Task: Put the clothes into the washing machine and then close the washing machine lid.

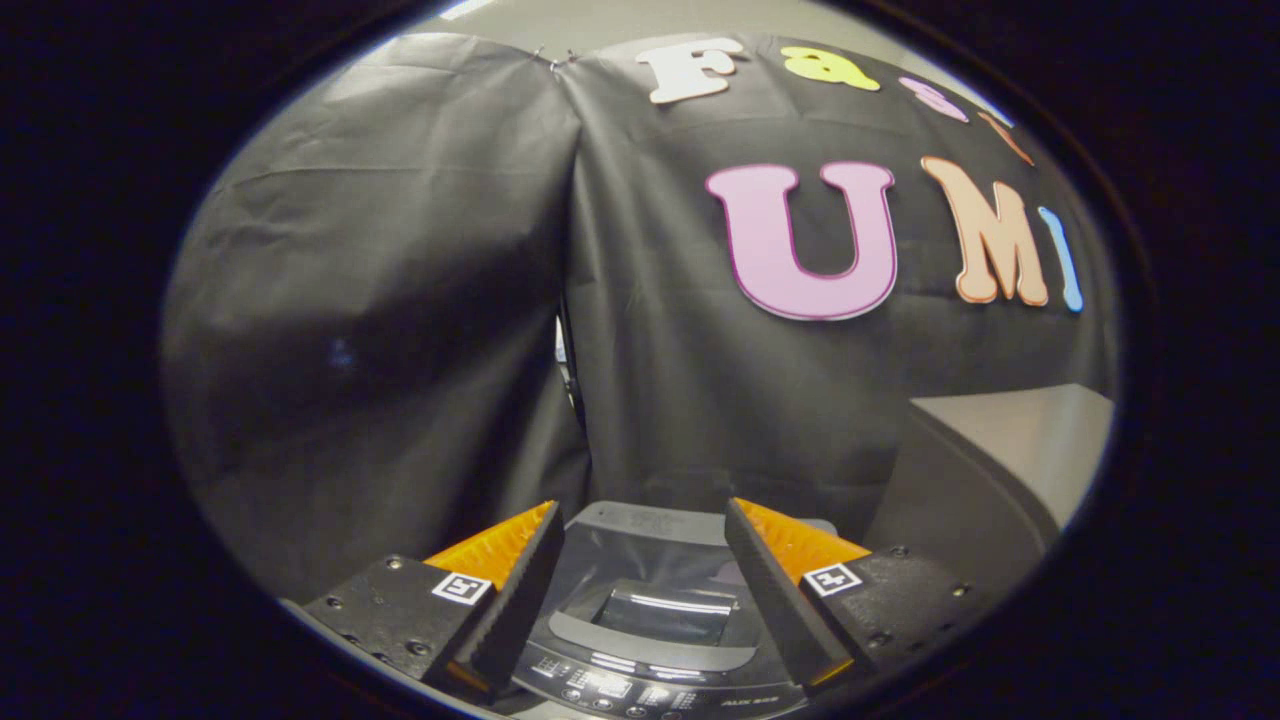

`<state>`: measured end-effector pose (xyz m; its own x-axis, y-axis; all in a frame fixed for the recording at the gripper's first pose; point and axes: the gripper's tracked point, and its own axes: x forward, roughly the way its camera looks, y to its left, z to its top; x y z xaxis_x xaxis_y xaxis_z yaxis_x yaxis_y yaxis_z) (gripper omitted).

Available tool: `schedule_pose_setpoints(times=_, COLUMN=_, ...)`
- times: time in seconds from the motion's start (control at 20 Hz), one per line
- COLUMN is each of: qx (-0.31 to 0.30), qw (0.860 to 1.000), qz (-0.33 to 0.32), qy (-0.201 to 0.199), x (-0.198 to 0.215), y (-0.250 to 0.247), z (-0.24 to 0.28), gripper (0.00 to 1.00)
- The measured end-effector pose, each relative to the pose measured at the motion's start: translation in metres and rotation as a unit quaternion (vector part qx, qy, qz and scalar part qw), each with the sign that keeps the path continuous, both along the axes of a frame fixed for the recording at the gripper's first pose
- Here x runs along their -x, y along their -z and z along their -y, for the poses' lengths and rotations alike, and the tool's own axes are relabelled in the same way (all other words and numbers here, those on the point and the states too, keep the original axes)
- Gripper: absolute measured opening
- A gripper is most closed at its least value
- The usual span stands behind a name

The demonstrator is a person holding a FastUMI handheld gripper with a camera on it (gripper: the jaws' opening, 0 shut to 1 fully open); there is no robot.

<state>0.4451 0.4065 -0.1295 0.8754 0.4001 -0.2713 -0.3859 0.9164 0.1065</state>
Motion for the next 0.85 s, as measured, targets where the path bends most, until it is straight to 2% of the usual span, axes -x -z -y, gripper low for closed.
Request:
schedule_pose_setpoints(times=0.15, qx=-0.009, qw=1.0, qz=0.027, qy=-0.001, x=0.006, y=-0.026, z=0.008, gripper=0.97)
schedule_pose_setpoints(times=0.35, qx=0.011, qw=0.997, qz=0.081, qy=0.015, x=0.001, y=-0.057, z=0.038, gripper=0.97)
schedule_pose_setpoints(times=0.6, qx=0.011, qw=0.991, qz=0.124, qy=0.05, x=0.018, y=-0.093, z=0.091, gripper=0.97)
schedule_pose_setpoints(times=0.85, qx=0.018, qw=0.985, qz=0.14, qy=0.097, x=0.04, y=-0.102, z=0.168, gripper=0.97)
